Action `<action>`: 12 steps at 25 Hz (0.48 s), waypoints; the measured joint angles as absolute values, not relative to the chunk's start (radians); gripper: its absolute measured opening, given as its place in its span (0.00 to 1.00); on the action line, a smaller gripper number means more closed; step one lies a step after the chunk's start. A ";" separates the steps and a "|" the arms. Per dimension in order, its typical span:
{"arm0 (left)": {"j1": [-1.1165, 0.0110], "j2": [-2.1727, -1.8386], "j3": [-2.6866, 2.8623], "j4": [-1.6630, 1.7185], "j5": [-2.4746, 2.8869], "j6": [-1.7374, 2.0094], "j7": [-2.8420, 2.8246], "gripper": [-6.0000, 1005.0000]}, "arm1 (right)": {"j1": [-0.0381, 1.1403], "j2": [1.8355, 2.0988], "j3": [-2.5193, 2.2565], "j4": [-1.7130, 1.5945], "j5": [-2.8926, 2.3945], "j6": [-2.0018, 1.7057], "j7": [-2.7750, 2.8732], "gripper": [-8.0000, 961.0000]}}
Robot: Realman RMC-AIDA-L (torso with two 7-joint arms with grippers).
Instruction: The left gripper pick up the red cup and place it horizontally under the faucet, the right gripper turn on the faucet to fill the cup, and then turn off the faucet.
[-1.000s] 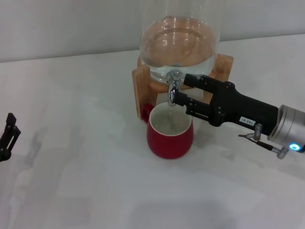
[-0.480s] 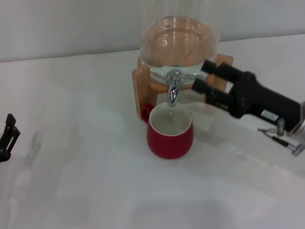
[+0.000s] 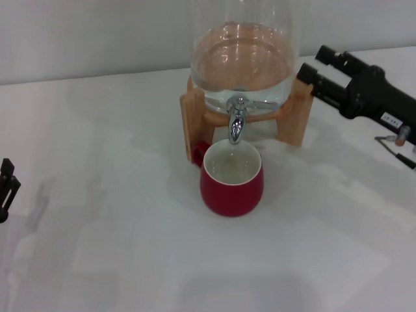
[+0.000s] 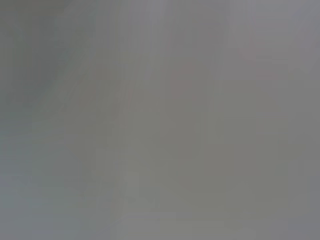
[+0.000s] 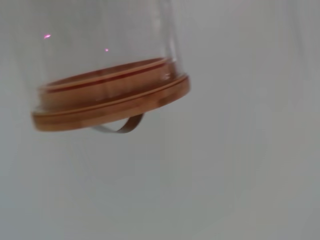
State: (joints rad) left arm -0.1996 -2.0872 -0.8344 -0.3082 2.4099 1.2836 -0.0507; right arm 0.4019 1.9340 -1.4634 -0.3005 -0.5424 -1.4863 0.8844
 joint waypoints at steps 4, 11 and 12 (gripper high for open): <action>-0.199 -2.088 -0.835 -0.308 2.404 1.285 -0.050 0.88 | 0.401 1.925 -1.443 -0.302 -0.539 -1.460 0.877 0.72; -0.198 -2.088 -0.835 -0.307 2.363 1.287 -0.050 0.88 | 0.390 1.922 -1.347 -0.308 -0.540 -1.403 0.858 0.72; -0.197 -2.088 -0.835 -0.307 2.356 1.288 -0.050 0.88 | 0.387 1.923 -1.335 -0.308 -0.540 -1.396 0.854 0.72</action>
State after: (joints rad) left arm -0.1971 -2.0883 -0.8345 -0.3073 2.3559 1.2879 -0.0500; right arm 0.3871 1.9226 -1.3347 -0.3083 -0.5405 -1.3959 0.8542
